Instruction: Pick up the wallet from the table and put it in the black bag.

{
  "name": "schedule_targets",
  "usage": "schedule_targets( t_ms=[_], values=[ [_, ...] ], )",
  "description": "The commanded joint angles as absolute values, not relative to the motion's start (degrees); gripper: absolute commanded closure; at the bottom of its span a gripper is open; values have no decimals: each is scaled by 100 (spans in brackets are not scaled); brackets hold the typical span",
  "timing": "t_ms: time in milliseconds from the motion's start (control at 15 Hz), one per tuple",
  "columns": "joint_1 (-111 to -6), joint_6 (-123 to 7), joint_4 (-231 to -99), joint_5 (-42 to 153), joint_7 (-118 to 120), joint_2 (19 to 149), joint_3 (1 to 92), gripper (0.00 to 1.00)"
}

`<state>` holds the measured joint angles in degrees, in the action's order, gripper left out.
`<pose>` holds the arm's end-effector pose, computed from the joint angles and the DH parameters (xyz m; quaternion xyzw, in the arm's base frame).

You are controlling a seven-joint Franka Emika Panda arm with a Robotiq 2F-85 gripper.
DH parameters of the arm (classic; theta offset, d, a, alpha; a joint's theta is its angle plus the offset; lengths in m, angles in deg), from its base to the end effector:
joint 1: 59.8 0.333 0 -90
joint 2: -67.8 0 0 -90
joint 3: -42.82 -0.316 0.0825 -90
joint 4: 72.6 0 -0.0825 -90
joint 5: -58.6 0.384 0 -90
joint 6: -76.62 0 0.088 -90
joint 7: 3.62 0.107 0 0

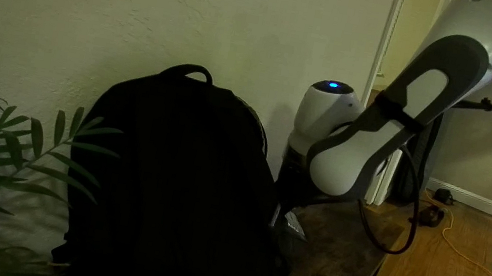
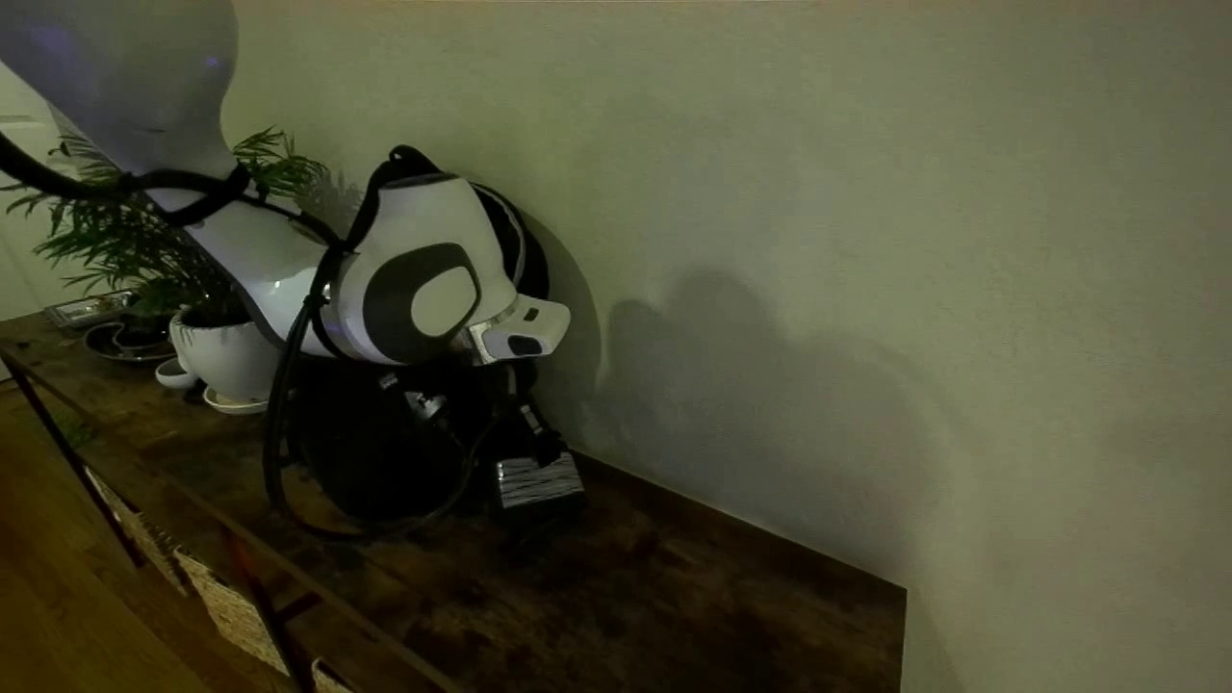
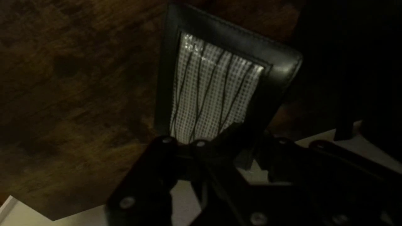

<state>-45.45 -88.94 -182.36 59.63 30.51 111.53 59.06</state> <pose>0.6373 -0.0140 0.1283 0.9522 -0.2671 0.1389 0.0523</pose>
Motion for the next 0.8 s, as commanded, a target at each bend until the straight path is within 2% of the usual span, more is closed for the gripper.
schedule_targets(
  t_ms=[0,733],
  values=[
    [-5226,-9470,-18967,6538,2650,10693,5328,97],
    [-6993,-11079,-19502,7341,1443,10826,3619,97]
  ],
)
